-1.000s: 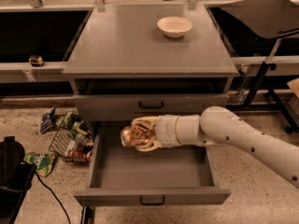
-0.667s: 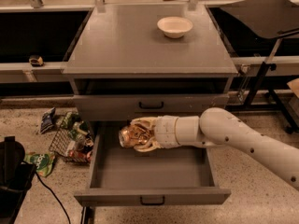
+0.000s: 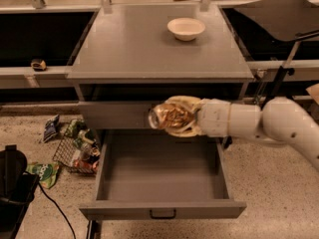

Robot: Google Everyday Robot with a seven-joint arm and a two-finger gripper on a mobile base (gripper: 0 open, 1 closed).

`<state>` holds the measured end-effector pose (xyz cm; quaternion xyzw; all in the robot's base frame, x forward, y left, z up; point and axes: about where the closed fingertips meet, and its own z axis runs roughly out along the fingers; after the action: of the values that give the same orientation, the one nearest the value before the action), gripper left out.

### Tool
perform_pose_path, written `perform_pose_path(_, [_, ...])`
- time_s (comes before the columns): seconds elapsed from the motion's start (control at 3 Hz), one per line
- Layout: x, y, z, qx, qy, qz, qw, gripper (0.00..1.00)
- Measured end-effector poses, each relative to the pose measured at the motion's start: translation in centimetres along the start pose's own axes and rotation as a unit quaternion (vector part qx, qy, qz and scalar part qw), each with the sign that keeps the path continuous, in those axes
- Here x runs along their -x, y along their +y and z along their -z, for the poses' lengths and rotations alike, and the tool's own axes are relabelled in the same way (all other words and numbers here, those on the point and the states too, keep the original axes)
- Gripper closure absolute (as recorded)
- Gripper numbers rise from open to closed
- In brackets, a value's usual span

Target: Pick orange can from middle drawer and place on counter

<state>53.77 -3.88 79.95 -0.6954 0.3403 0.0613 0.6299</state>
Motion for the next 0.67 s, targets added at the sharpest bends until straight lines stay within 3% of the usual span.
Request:
perform_pose_path(0.33, [-0.2, -5.0, 4.5, -0.019, 0.029, 0.036, 0.9988, 1.00])
perform_pose_path(0.67, [-1.9, -7.3, 5.7, 0.026, 0.088, 0.050, 0.9945, 1.00])
